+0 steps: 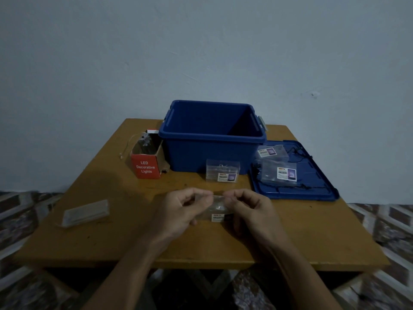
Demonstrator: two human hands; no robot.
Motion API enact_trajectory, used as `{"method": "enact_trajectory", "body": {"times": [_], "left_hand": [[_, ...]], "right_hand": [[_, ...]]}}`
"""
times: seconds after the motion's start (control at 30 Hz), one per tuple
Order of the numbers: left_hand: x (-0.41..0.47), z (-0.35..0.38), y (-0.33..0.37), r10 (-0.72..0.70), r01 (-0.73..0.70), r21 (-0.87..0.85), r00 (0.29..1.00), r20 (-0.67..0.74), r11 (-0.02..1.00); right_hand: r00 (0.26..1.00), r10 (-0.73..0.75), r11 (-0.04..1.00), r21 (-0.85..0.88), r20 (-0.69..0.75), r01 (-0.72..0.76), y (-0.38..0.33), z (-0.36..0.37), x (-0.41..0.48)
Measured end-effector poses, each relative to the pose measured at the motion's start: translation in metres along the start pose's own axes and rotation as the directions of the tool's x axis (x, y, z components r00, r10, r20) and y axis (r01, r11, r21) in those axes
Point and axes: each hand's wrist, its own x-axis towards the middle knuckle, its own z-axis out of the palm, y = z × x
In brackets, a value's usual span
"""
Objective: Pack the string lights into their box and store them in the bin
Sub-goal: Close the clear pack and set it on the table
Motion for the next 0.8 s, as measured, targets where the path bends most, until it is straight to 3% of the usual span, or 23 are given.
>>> {"method": "enact_trajectory", "body": {"times": [0.43,0.6,0.8], "left_hand": [[-0.001,-0.003,-0.006,-0.050,0.039,-0.091,0.991,-0.123,0.995],[-0.004,-0.006,-0.006,-0.071,0.062,-0.060,0.984,-0.164,0.996],[-0.003,-0.016,-0.005,-0.095,0.101,0.007,0.953,-0.287,0.995]], "right_hand": [[0.992,-0.059,0.998,0.003,-0.109,0.060,0.004,0.005,-0.010],[0.981,-0.109,0.989,-0.120,-0.158,0.091,0.007,0.008,-0.008],[0.994,-0.018,0.990,-0.141,-0.109,0.003,0.001,0.023,0.002]]}}
